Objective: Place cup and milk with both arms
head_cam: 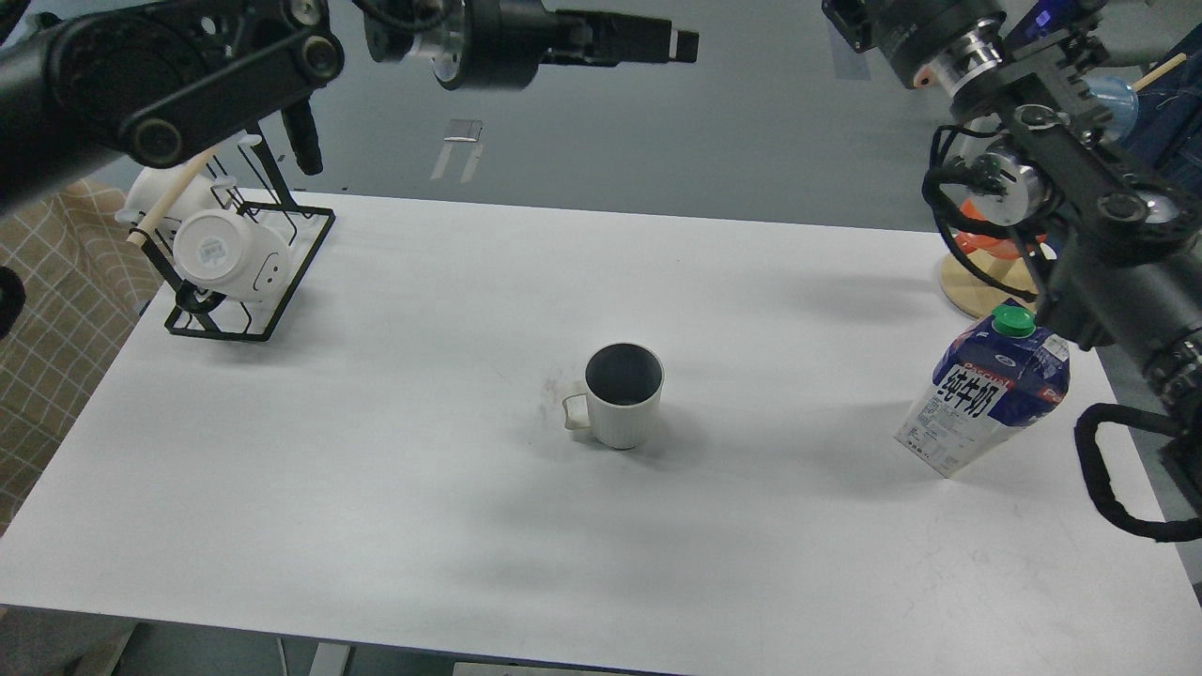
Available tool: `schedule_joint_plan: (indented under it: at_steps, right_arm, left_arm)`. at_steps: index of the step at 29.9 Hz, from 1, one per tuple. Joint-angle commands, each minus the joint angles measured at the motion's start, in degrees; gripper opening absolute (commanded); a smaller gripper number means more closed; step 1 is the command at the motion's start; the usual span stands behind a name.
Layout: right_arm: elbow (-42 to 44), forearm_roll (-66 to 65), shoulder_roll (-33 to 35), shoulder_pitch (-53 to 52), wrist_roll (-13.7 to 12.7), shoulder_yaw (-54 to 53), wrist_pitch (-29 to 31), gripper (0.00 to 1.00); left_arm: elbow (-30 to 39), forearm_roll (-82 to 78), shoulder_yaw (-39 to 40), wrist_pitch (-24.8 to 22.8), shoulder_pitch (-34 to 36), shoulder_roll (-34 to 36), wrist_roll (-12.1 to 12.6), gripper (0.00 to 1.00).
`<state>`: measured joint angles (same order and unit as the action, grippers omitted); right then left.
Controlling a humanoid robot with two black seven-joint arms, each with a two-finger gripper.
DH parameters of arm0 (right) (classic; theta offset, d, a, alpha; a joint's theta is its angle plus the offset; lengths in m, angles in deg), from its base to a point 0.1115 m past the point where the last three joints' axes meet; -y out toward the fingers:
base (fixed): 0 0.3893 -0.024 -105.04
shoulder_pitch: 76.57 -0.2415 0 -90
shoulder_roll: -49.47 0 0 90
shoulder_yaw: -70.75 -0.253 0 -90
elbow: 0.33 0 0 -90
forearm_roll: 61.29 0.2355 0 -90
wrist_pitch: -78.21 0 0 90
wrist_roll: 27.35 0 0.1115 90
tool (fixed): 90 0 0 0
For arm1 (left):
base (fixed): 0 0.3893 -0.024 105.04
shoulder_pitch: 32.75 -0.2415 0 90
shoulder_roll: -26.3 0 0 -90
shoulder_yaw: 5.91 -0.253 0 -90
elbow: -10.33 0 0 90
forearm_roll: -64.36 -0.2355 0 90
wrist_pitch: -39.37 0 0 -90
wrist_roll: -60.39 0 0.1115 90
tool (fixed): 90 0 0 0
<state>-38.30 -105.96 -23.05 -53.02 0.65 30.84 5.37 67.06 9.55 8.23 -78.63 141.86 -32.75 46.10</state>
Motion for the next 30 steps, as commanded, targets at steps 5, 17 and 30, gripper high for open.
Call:
schedule_joint_plan:
  at_steps: [5,17,30]
  right_arm:
    - [-19.3,-9.2,26.2,1.6,0.0,7.8,-0.5,1.0]
    - [-43.9,-35.5,60.8,20.1,0.0,9.2,-20.5,1.0]
    - [-43.2,-52.2,62.4,29.1,0.0,34.7,-45.2,1.0]
  left_arm:
    - [-3.6,25.6,13.6,0.0,-11.1,1.7,1.0,0.94]
    - [-2.8,31.3,16.7,0.0,-16.4,2.1,0.8,0.94]
    - [-2.7,31.2,16.5,0.0,-16.7,0.3,0.8,0.95]
